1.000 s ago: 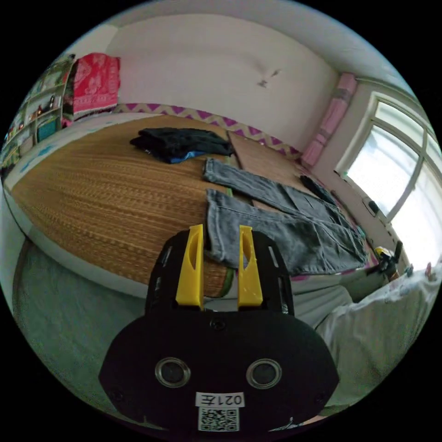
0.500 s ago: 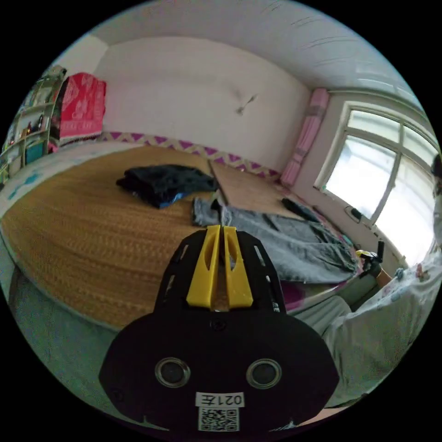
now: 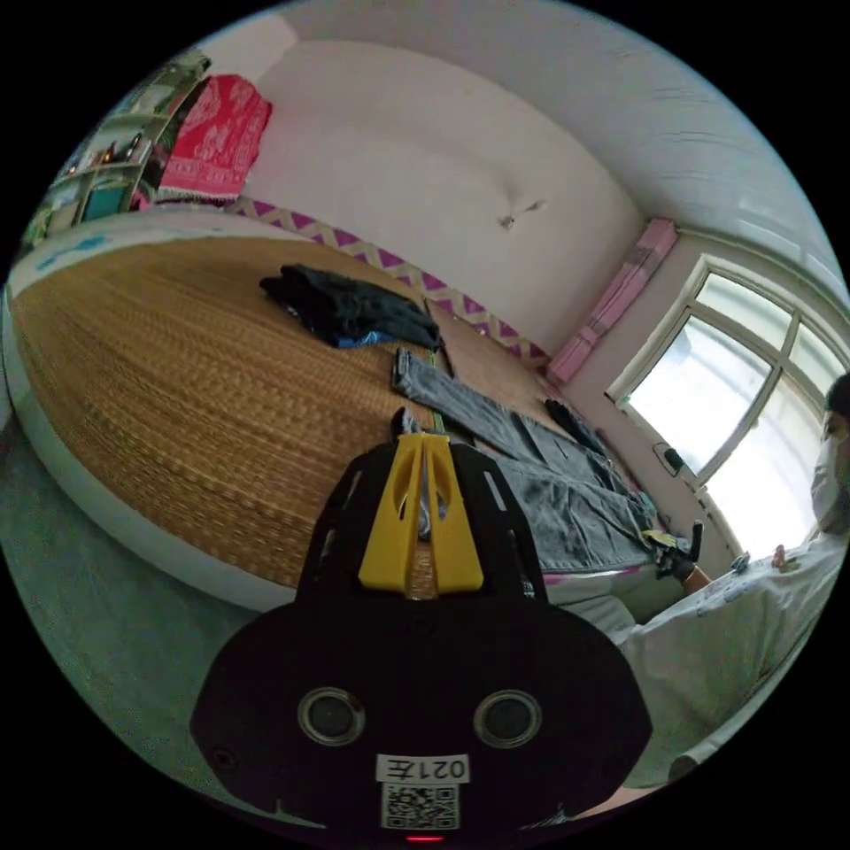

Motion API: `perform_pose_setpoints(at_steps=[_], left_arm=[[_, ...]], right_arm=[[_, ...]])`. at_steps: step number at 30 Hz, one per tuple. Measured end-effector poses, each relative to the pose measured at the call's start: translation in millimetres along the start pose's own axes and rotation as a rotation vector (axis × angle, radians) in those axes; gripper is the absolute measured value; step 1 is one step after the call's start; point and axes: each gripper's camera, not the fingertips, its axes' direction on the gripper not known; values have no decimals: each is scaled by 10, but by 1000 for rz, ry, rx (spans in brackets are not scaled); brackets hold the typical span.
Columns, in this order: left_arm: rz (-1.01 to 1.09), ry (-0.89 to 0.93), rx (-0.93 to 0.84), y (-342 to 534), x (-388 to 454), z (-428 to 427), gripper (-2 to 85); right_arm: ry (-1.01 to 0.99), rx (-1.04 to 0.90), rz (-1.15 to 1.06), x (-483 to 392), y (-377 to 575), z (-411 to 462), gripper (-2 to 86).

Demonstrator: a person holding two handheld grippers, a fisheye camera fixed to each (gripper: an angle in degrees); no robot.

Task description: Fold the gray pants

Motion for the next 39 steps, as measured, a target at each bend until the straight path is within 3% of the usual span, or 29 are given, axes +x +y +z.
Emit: perform_pose_setpoints(at_steps=[5,9,12,15,19,25,32,39], left_arm=[[94,-36,-108,-69,421,107,2],[57,-145,-159,-69,668,232,-4],[15,-224,-120,-57,762,257,-8],[14,-197,-127,-71,830,377,-9],[18,-192,-188,-96,935,570,-9],[60,-202,-265,29,1025,691,-9],[76,-200,-286,199,958,537,18],[-130,-95,-198,336,654,273,56]], right_arm=[[-100,-50,153,200,-63,-18,-7],[24,93,398,687,1,-373,-8],[107,45,464,1052,-10,-311,-8],[55,-5,453,1257,-148,-93,-3],[175,-173,317,1234,-325,309,-3],[251,-219,267,1281,-281,437,-5],[125,-31,561,1642,435,-385,34],[-132,55,980,1938,1510,-587,90]])
